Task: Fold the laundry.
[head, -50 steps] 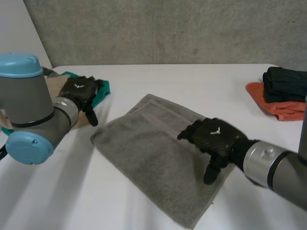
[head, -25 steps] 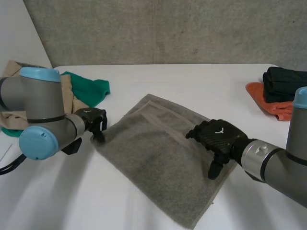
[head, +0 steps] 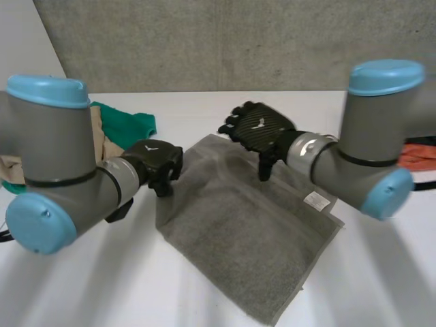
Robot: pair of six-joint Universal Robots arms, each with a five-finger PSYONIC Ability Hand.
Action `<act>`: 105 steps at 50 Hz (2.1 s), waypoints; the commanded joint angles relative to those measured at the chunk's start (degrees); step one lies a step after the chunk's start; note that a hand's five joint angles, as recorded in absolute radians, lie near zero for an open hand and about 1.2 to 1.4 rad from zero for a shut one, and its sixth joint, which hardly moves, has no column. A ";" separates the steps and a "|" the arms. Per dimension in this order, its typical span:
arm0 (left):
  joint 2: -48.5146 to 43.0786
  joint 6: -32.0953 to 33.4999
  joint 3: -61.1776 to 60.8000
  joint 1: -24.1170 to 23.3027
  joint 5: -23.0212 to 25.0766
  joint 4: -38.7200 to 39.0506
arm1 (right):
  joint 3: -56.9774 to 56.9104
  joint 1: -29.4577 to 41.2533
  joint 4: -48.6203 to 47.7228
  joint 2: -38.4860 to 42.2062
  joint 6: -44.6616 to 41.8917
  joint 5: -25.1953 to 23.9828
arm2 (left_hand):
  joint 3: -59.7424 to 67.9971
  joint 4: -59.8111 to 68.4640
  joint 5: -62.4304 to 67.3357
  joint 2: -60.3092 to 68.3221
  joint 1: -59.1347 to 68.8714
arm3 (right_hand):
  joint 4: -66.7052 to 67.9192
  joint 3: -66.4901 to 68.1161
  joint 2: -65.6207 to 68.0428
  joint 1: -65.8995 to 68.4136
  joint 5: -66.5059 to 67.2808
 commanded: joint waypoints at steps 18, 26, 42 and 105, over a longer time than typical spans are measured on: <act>0.23 3.16 -0.24 0.17 0.26 5.24 | -19.42 5.97 -0.85 13.35 7.43 6.57 | -17.61 -18.22 -16.73 -18.15 -15.75 | 67.83 67.58 67.54 66.93 67.18; 0.23 2.89 3.97 9.74 2.19 16.74 | -3.08 3.95 0.74 -8.44 4.30 6.31 | -57.72 -58.32 -56.84 -58.26 -55.86 | 67.83 67.58 67.54 66.93 67.18; -18.40 0.17 16.19 10.55 23.21 13.42 | 4.76 5.09 1.61 -24.29 -0.03 4.99 | -57.72 -58.32 -56.84 -58.26 -55.86 | 67.83 67.58 67.54 66.93 67.18; -9.18 -3.26 23.43 7.29 -3.07 32.58 | 13.97 -11.87 -47.70 -11.82 16.59 12.64 | 12.28 11.68 13.16 11.74 14.14 | 67.83 67.58 67.54 66.93 67.18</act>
